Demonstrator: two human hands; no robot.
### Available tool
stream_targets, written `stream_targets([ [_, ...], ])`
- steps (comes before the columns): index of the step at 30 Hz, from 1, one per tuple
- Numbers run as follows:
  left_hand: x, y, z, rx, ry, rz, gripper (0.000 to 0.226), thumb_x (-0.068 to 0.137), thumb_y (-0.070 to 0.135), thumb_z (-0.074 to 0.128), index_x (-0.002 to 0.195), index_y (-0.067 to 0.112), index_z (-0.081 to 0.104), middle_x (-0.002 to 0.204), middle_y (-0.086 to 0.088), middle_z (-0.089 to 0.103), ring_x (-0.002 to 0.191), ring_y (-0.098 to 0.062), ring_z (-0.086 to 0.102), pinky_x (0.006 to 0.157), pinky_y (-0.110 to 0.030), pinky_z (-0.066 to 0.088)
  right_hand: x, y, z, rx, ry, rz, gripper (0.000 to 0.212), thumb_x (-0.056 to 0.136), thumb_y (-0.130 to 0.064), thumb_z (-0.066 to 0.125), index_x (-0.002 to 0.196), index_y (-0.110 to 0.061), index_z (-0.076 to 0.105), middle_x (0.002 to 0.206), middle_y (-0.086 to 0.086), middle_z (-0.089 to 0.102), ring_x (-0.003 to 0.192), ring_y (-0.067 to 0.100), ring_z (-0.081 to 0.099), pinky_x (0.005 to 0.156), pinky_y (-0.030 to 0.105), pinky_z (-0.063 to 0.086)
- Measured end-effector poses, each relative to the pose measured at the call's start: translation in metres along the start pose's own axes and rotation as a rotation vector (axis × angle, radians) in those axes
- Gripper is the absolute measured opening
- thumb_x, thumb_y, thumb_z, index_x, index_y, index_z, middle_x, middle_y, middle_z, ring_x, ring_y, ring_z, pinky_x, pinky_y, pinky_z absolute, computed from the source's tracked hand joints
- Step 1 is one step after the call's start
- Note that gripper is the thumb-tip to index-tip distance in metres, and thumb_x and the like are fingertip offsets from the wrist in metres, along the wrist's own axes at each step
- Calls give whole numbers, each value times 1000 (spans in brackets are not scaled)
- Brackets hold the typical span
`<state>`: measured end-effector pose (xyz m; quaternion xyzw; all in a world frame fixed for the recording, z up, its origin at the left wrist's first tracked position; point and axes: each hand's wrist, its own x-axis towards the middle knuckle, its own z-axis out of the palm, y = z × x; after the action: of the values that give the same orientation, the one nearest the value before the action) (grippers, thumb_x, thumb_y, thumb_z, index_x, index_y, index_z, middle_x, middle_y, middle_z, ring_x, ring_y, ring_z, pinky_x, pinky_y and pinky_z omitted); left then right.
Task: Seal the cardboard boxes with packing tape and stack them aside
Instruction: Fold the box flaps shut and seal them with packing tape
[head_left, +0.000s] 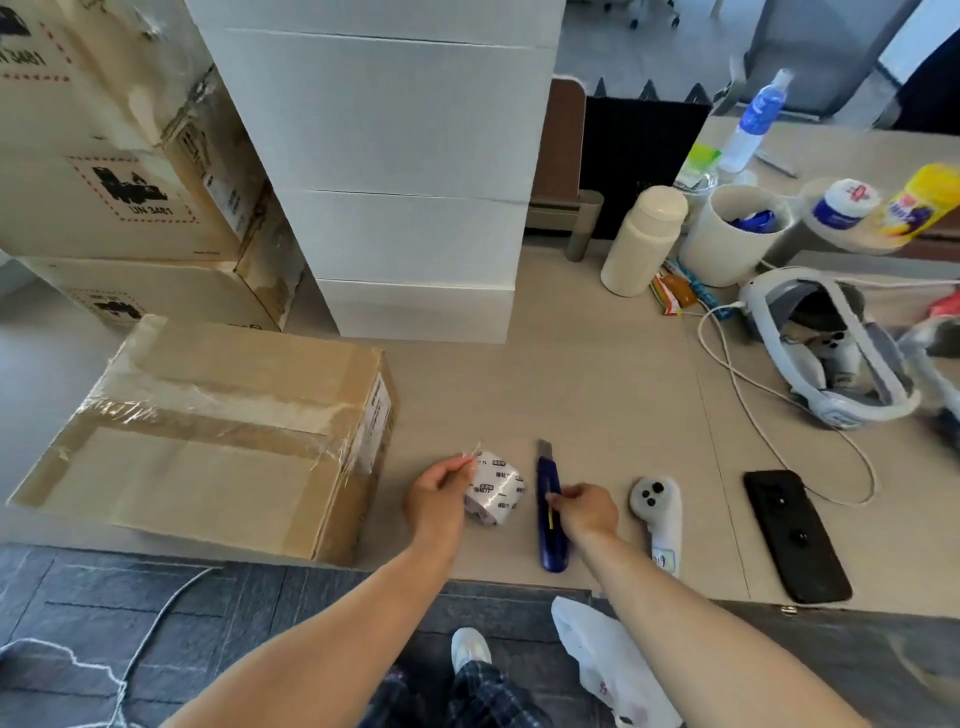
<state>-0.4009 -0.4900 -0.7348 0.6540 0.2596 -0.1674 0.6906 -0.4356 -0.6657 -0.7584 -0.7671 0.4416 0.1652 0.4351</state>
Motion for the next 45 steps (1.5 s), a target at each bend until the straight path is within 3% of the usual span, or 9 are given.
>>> stream_targets([
  [5,-2,7,8,94,-14,20,14,89,14,72,101,20,75,99,9,73,91,-3,65,64,-10,46,-7,8,1,25,71,-24,19,84,-24,73,92,-17,57,99,3,65,85,21,58,68,27,37],
  [9,0,20,15,88,-85,54,12,91,17,70,102,20,73,98,9,72,92,-5,64,68,-15,45,-14,1,-7,84,132,-305,18,86,-13,63,101,-22,58,111,-5,49,102,18,54,82,24,40],
  [13,5,41,31,-78,-146,-46,7,91,8,68,95,13,70,99,-4,72,91,-17,64,86,-30,52,-35,-19,-34,38,-143,-598,37,76,-10,62,111,-22,60,116,-7,53,114,10,43,92,8,33],
  [16,11,54,47,-172,-217,-121,9,90,1,66,90,10,68,98,-11,71,91,-24,64,100,-43,48,-43,-32,-54,-52,-223,-681,23,84,-27,71,95,-25,51,96,-5,61,91,10,56,79,26,46],
  [20,20,65,71,12,-82,74,12,83,13,78,80,24,75,94,1,76,93,-16,70,98,-37,53,-42,-53,-73,-162,-193,-770,28,93,-27,65,83,-33,39,74,-15,52,62,-3,48,58,14,36],
  [24,17,83,95,-5,-46,229,9,86,20,77,86,29,75,92,12,75,91,0,66,92,-21,49,-20,-63,-93,-184,-102,-718,31,93,-29,63,120,-18,53,105,0,68,93,15,63,79,28,47],
  [32,39,78,124,160,-162,325,30,84,11,77,109,27,70,84,4,74,76,7,66,74,-4,46,34,-82,-117,-285,106,-573,23,91,-31,62,108,-16,62,109,4,67,98,23,62,81,33,50],
  [38,66,53,155,337,-95,358,9,89,17,73,88,24,68,88,11,73,86,-3,68,86,-27,55,76,-82,-93,-476,298,-518,31,95,-25,52,122,-9,51,119,15,58,112,34,54,93,40,42],
  [45,92,15,164,411,41,363,20,83,11,77,80,30,71,93,0,72,86,-14,66,80,-25,50,110,-78,-75,-632,263,-434,60,96,-17,46,149,-6,22,146,15,42,135,29,37,110,36,28],
])
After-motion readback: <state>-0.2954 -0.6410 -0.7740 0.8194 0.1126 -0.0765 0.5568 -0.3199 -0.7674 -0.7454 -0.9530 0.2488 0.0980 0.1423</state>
